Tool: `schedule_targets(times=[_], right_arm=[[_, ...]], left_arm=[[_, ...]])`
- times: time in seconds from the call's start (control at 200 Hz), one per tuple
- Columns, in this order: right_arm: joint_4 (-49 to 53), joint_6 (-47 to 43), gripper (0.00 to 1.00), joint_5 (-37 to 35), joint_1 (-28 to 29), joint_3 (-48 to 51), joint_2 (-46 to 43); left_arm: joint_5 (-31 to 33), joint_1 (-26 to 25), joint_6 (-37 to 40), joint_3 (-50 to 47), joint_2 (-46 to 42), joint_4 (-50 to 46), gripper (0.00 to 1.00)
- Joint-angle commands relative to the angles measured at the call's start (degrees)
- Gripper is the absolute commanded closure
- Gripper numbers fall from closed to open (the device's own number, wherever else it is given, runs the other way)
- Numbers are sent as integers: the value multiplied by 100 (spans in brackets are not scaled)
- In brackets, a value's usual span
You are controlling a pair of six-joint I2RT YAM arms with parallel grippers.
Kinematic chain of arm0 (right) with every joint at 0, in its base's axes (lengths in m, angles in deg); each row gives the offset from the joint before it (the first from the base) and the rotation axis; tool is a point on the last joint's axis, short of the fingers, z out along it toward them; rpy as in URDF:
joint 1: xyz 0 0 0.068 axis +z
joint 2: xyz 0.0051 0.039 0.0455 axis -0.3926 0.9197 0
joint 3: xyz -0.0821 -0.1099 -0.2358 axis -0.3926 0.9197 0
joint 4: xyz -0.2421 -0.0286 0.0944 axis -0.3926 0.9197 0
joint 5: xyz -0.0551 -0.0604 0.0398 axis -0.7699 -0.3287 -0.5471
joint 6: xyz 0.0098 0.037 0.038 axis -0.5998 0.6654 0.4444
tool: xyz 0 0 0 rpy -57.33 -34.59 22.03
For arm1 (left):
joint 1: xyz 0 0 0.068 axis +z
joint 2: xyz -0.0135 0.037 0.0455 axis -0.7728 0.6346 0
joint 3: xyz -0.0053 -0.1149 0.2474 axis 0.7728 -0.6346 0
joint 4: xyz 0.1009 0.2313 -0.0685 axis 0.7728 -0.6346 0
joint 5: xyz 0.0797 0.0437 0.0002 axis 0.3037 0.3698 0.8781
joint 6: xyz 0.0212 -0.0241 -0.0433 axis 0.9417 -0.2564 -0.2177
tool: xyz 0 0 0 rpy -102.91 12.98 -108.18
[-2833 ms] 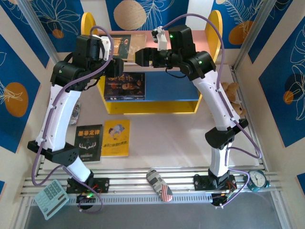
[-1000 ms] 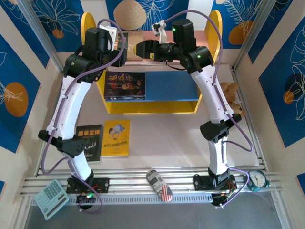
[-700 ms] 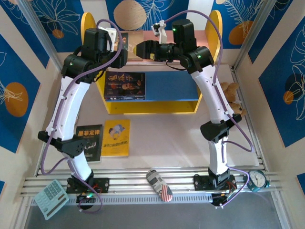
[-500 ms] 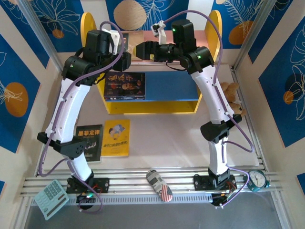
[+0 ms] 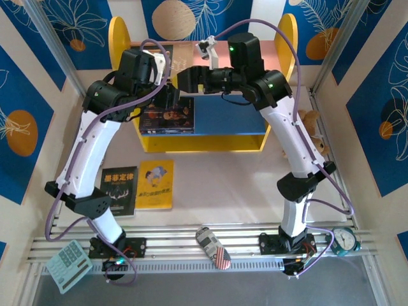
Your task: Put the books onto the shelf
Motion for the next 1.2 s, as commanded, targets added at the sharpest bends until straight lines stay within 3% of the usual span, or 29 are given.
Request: schedule_targets(times=[0.0,0.51,1.196], right_arm=[[-50,-69,26,-381,-104,108,-208],[525,-370,25,-954,-162,-682,327],[607,-388,24,-944,-46,-972,692]], left_arm=[[89,-39,-56,-18,-324,81,34],[415,7,64,-10,-365,788,28],[77,818,-201,17,78,1178,26]])
